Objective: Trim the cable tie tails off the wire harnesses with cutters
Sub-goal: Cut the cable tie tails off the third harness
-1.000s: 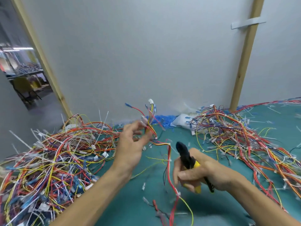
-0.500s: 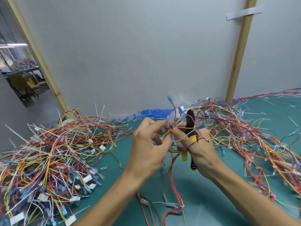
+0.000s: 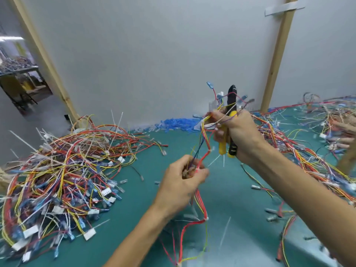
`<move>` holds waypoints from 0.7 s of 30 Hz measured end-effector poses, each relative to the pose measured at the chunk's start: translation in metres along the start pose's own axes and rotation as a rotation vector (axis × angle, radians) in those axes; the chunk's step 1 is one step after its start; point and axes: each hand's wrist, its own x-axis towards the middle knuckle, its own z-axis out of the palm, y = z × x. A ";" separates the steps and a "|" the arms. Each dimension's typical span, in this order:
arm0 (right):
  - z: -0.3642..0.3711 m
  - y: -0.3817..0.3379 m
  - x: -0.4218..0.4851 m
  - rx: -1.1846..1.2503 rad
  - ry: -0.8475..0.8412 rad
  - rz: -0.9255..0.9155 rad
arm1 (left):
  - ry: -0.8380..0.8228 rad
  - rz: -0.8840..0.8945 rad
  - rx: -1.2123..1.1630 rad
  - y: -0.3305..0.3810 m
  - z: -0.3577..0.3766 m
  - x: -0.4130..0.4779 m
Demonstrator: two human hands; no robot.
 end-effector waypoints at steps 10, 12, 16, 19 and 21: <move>0.034 -0.064 0.051 -0.184 0.194 -0.076 | -0.002 -0.010 -0.327 0.018 -0.029 -0.011; 0.040 -0.072 0.059 -0.245 0.208 -0.091 | -0.013 -0.033 -0.380 0.018 -0.032 -0.015; 0.043 -0.089 0.074 -0.305 0.234 -0.110 | -0.017 -0.084 -0.307 0.009 -0.026 -0.031; 0.043 -0.100 0.085 -0.368 0.244 -0.123 | -0.146 -0.066 -0.215 0.006 -0.020 -0.042; 0.043 -0.103 0.092 -0.414 0.239 -0.126 | -0.197 -0.051 -0.239 0.008 -0.013 -0.048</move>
